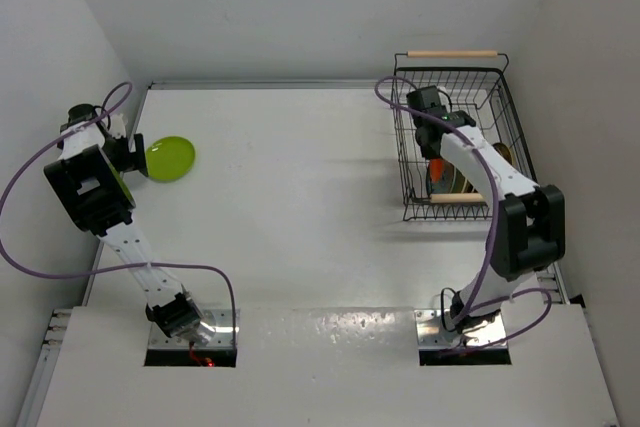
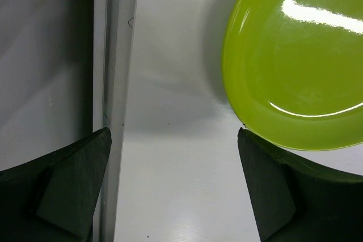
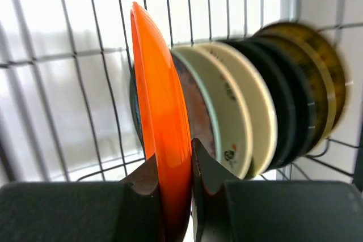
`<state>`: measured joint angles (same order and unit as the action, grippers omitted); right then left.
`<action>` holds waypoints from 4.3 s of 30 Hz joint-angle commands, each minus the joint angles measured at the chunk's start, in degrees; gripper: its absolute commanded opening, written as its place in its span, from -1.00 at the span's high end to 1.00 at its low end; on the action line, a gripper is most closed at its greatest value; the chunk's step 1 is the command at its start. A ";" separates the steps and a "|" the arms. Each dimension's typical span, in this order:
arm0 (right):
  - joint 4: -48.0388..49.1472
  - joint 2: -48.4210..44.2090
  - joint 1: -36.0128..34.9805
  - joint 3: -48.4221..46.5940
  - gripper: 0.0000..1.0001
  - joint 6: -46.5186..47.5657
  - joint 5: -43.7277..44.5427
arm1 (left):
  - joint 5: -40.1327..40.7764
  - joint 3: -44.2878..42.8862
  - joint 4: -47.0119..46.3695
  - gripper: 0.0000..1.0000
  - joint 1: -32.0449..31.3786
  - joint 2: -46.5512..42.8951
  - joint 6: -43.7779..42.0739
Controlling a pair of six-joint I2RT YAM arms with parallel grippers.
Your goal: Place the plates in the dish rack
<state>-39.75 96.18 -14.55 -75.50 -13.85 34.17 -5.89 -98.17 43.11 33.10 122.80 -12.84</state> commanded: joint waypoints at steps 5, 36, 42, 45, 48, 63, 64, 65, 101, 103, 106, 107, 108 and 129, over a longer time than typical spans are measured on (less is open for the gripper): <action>1.69 -5.13 -0.57 -1.93 1.00 -0.13 -0.33 | -1.23 0.70 -0.75 -0.95 0.03 -2.04 -0.25; -0.07 1.82 3.12 3.00 0.06 -4.44 -7.46 | -0.09 1.75 -0.75 -0.95 0.03 -1.51 -2.36; -3.05 1.64 3.38 -0.69 -0.11 -2.50 -4.56 | -0.09 1.75 -0.75 -0.95 0.03 -1.51 -2.36; -3.58 0.33 3.38 -1.31 -0.20 -2.06 -4.64 | -0.61 1.75 -0.75 -0.95 0.03 -1.51 -2.36; -3.93 -1.52 3.30 -2.36 -0.35 -1.89 -5.17 | -1.14 1.75 -0.75 -0.95 0.03 -0.46 -2.89; -6.48 -4.77 2.15 -6.41 -0.43 -0.92 -5.08 | -3.25 -1.32 -0.75 -0.92 0.03 2.61 -2.89; -6.57 -5.21 2.15 -6.67 -0.43 -1.01 -5.26 | -3.77 -1.93 -0.75 -0.89 0.03 2.62 -2.89; -6.75 -5.30 1.98 -6.85 -0.43 -1.18 -5.00 | -4.30 -1.94 -0.75 -0.89 0.03 3.14 -2.89; -9.65 -11.19 -5.32 -10.10 -0.43 2.07 0.81 | -5.10 -15.21 3.38 -0.44 -10.16 15.18 1.85; -9.65 -12.41 -5.32 -10.36 -0.45 1.63 -0.07 | -5.10 -14.68 3.38 -0.17 -10.16 15.19 1.85; -9.38 -13.56 -5.49 -10.37 -0.45 0.84 -2.18 | -7.90 -14.16 3.38 0.79 -10.16 14.49 1.85; -9.30 -13.91 -5.75 -10.36 -0.45 0.66 -2.88 | -8.69 -13.63 3.38 1.00 -10.16 13.26 1.33; -9.21 -14.26 -6.28 -10.28 -0.45 0.40 -3.58 | -11.05 -13.63 3.38 1.00 -10.16 12.47 0.81; 4.32 -18.31 -15.78 -6.76 -0.85 -5.40 -36.37 | -37.88 -15.47 16.83 1.00 -38.98 -22.69 -5.18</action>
<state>-40.38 79.44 -29.63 -81.19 -16.16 1.30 -39.00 -112.05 57.06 -3.40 104.27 -17.34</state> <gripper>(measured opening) 0.928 0.020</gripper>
